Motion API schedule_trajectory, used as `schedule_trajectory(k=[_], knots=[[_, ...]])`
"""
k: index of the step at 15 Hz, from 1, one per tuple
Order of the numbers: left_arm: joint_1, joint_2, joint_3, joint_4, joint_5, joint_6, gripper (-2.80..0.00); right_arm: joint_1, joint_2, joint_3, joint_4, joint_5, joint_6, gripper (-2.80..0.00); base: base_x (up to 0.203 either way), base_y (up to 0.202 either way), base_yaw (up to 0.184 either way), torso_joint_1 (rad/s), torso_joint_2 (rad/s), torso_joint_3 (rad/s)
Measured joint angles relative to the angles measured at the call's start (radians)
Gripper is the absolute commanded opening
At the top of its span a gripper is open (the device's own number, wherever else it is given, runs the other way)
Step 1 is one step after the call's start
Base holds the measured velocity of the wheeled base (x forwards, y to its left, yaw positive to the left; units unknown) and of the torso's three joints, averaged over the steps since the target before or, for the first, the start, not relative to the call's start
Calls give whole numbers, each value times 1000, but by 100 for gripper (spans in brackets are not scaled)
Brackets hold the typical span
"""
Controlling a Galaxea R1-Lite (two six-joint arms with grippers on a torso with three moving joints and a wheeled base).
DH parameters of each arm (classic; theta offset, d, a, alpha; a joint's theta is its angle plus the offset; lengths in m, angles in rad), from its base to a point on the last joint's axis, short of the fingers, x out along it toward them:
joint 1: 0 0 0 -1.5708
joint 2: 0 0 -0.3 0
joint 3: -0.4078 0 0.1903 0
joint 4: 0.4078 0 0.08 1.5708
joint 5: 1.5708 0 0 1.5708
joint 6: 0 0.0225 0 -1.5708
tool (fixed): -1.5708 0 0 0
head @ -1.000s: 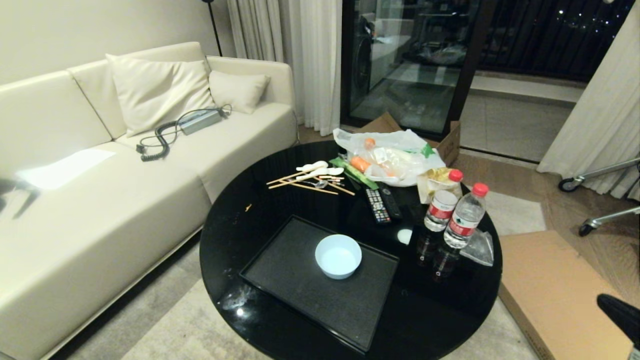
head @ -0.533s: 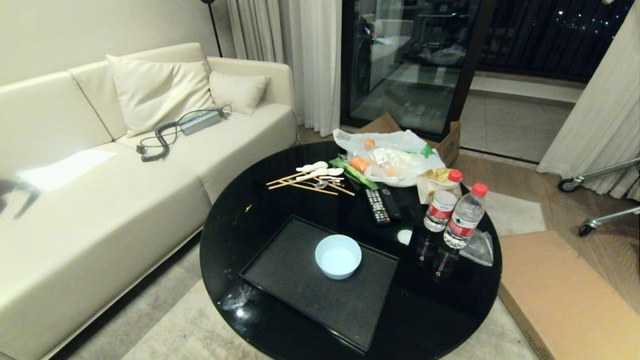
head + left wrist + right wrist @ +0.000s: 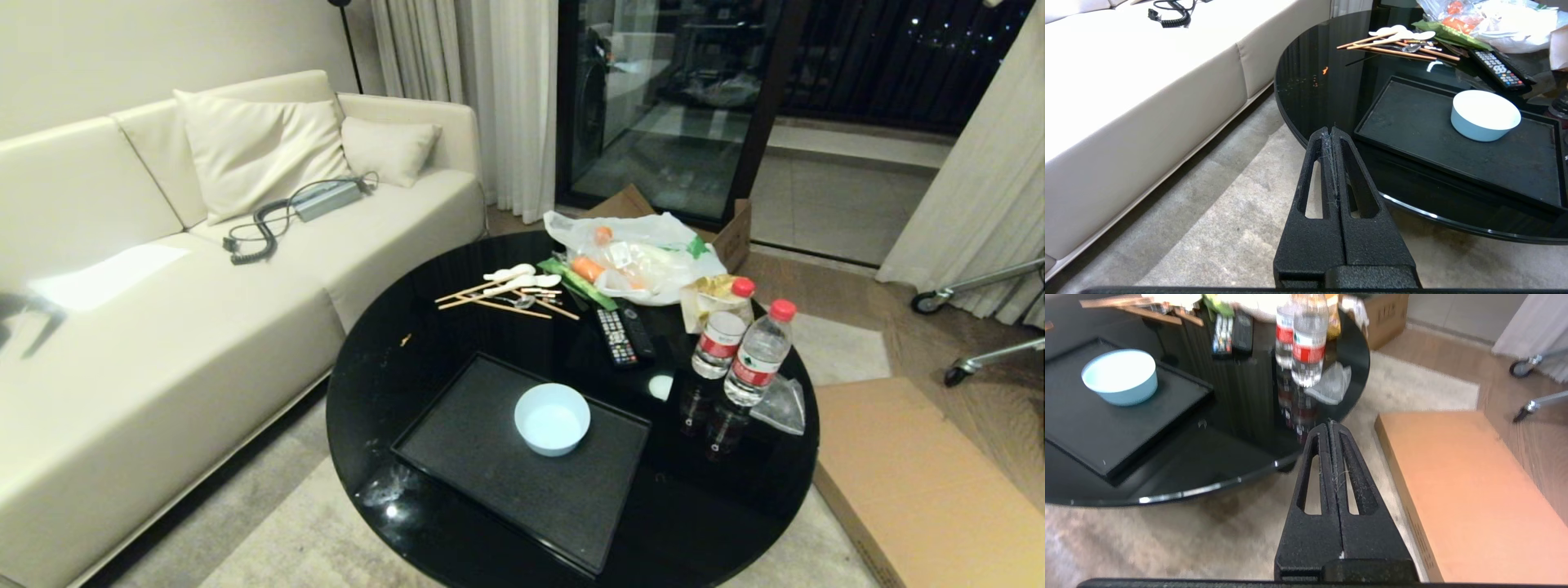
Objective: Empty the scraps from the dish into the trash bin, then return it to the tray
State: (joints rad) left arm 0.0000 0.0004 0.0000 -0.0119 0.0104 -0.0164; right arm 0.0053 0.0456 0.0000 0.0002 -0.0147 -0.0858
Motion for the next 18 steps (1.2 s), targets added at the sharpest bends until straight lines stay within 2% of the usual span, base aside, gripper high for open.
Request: schedule_trajectory(k=[3,7,18], knots=[[0,0,0,0,0,0,-280,-2,-36,0,0,-2,9,-280,0,0,0,0,0,0],[0,0,0,0,0,0,-280,-3,-46,0,-1,-2,68,-280,0,0,0,0,0,0],[0,0,0,0,0,0,-280,-3,-48,0,-1,-5,65,-280,0,0,0,0,0,0]])
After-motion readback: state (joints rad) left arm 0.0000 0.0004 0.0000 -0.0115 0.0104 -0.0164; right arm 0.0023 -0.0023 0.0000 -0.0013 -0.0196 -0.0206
